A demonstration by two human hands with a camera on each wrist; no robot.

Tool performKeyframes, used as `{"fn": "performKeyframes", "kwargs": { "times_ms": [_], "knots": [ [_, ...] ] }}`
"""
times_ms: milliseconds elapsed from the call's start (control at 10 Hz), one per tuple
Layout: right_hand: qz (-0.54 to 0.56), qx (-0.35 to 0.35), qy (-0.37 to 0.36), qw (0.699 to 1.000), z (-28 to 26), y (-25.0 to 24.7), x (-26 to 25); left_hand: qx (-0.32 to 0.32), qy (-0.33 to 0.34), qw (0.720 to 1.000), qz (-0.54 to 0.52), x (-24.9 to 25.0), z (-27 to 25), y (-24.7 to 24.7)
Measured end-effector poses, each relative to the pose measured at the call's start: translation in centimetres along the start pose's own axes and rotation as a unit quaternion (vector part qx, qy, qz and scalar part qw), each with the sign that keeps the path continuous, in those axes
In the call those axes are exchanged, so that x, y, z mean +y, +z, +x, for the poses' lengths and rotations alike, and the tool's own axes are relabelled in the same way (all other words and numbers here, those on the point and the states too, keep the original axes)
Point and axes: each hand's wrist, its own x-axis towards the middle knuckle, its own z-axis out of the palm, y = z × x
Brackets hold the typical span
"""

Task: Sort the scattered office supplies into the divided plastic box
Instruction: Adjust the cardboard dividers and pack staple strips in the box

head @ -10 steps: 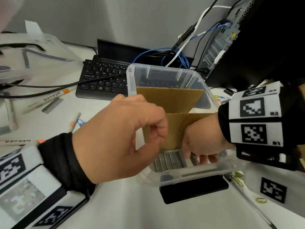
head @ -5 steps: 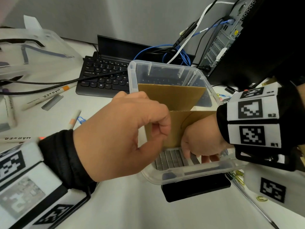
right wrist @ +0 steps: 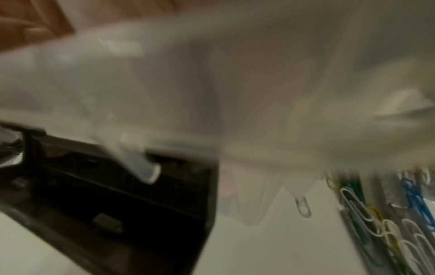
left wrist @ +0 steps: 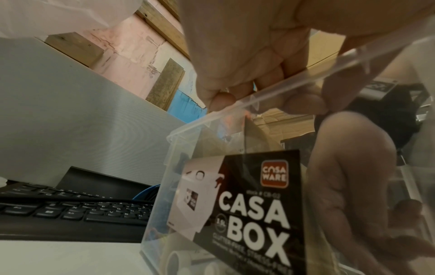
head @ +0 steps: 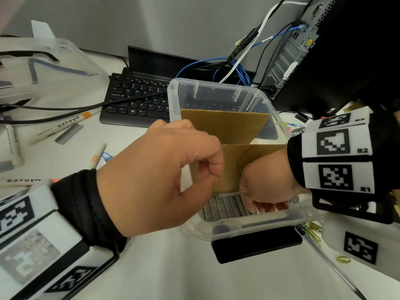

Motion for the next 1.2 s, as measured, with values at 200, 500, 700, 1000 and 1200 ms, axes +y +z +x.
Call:
{"fn": "performKeyframes", "kwargs": {
  "times_ms": [200,500,700,1000,1200],
  "knots": [
    [0.012,-0.017,-0.016,1.0,0.0,0.0,0.3,-0.001,0.001,1.0,-0.006,-0.1,0.0,0.0],
    [-0.05,0.028,0.001,0.998,0.5,0.6,0.5,0.001,0.004,1.0,-0.007,0.0,0.0,0.0],
    [-0.033,0.001,0.007,0.999,0.4,0.4,0.7,0.002,0.003,1.0,-0.01,-0.1,-0.1,0.1],
    [-0.054,-0.007,0.02,0.998,1.2,0.6,0.9,0.005,0.003,1.0,-0.008,-0.1,-0.1,0.1],
    [-0.068,0.022,0.014,0.997,1.3,1.0,1.0,0.023,0.003,1.0,0.004,0.1,0.0,-0.1]
  ]
}}
